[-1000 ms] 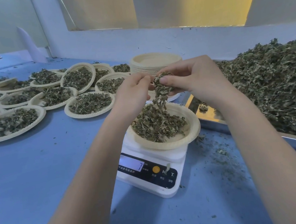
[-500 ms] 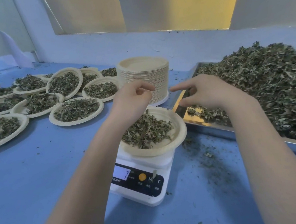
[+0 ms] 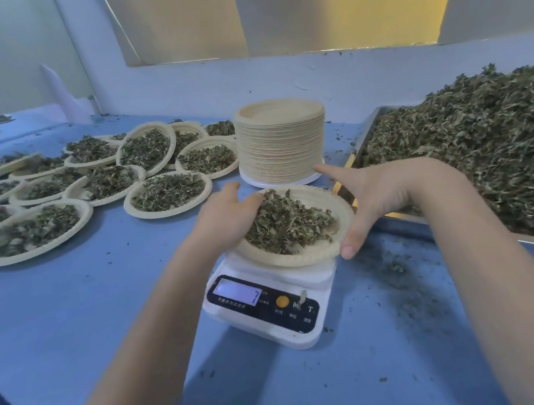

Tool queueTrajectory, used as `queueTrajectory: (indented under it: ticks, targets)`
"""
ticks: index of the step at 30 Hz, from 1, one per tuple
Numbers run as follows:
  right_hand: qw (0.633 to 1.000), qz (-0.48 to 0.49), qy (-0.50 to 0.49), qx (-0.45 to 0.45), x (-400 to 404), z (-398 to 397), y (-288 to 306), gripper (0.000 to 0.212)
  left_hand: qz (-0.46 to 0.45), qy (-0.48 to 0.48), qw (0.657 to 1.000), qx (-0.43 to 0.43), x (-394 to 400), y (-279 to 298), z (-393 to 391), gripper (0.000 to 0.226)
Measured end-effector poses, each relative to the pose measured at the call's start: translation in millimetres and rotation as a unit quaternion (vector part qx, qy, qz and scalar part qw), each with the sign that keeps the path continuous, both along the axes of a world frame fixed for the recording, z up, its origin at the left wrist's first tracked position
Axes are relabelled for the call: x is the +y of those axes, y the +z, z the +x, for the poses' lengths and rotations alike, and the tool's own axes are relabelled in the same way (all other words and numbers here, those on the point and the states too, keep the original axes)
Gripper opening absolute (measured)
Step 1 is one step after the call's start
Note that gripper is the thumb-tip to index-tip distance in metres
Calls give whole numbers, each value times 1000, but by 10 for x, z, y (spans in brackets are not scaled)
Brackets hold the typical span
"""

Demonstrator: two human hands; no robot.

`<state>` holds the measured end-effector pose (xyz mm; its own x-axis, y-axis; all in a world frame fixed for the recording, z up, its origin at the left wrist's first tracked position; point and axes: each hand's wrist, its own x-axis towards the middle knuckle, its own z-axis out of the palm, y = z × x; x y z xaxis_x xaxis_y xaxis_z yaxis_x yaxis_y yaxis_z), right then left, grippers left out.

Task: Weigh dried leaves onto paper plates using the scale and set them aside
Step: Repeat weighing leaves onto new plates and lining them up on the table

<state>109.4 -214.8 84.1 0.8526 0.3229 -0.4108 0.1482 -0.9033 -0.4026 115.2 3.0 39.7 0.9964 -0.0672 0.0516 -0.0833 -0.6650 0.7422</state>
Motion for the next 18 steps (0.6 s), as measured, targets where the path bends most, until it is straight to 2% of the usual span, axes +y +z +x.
queueTrajectory:
  ticks: [5, 10, 15, 18]
  targets:
    - [998, 47, 18, -32, 74, 25, -86, 149, -83, 30, 996, 19, 5, -13, -42, 57]
    - [992, 95, 30, -75, 193, 21, -78, 149, -82, 48, 995, -10, 152, 106, -37, 51]
    - [985, 122, 76, -95, 663, 102, -19, 143, -89, 104, 989, -48, 606, 235, -39, 21]
    - [982, 92, 126, -110, 1122, 243, 22, 141, -81, 157, 984, -40, 1000, 239, -120, 30]
